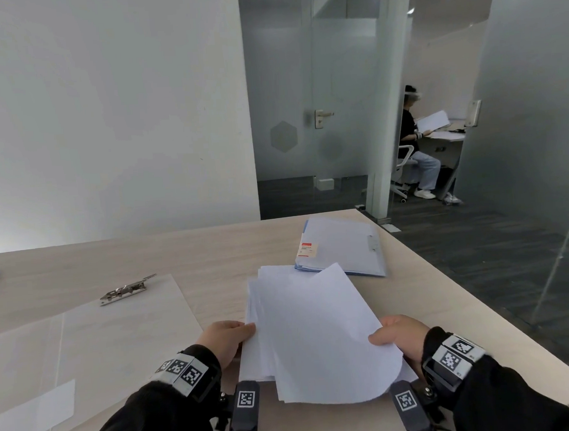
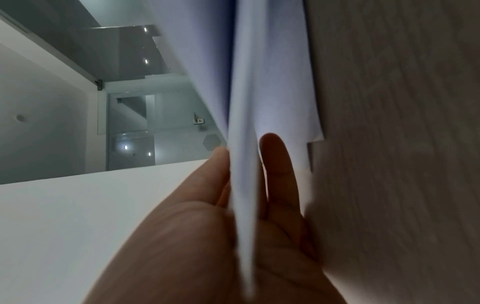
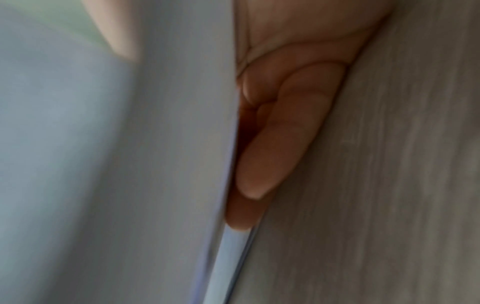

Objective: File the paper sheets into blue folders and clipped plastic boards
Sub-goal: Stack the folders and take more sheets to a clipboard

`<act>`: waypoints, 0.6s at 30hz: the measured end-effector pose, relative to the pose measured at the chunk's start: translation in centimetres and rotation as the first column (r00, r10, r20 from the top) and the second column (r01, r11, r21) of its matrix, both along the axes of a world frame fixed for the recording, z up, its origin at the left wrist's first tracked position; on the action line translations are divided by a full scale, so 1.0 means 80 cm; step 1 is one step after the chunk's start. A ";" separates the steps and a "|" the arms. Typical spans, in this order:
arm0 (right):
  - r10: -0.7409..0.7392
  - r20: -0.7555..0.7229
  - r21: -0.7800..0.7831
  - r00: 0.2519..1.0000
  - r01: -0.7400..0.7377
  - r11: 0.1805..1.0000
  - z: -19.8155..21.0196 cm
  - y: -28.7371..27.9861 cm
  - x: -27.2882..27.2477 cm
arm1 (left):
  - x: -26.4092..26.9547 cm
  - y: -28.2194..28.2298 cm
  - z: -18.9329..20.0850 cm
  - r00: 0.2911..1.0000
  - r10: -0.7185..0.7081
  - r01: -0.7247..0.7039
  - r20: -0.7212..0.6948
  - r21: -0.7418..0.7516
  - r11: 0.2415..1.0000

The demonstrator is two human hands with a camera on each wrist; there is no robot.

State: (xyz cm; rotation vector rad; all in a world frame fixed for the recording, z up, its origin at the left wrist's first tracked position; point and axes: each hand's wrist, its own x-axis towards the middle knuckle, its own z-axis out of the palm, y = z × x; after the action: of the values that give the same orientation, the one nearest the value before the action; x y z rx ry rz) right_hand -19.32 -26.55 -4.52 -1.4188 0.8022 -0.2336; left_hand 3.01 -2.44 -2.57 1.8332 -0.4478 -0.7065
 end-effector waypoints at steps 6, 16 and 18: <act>-0.006 0.005 0.030 1.000 0.006 1.000 0.004 0.001 -0.013 | 0.000 0.003 0.000 0.993 -0.048 0.035 0.107 0.121 0.992; -0.020 0.018 0.065 1.000 0.019 0.998 0.001 -0.003 -0.039 | -0.003 0.005 0.005 0.985 -0.048 0.013 0.166 0.202 0.979; -0.015 0.049 0.076 0.999 0.012 0.997 0.001 -0.002 -0.042 | -0.002 0.004 0.006 0.984 -0.031 -0.008 0.178 0.216 0.976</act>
State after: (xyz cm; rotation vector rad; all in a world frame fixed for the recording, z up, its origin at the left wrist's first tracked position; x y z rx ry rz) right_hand -22.70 -26.67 -4.47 -1.3322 0.7724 -0.2456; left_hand 2.88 -2.12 -2.11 2.1123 -0.5166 -0.6180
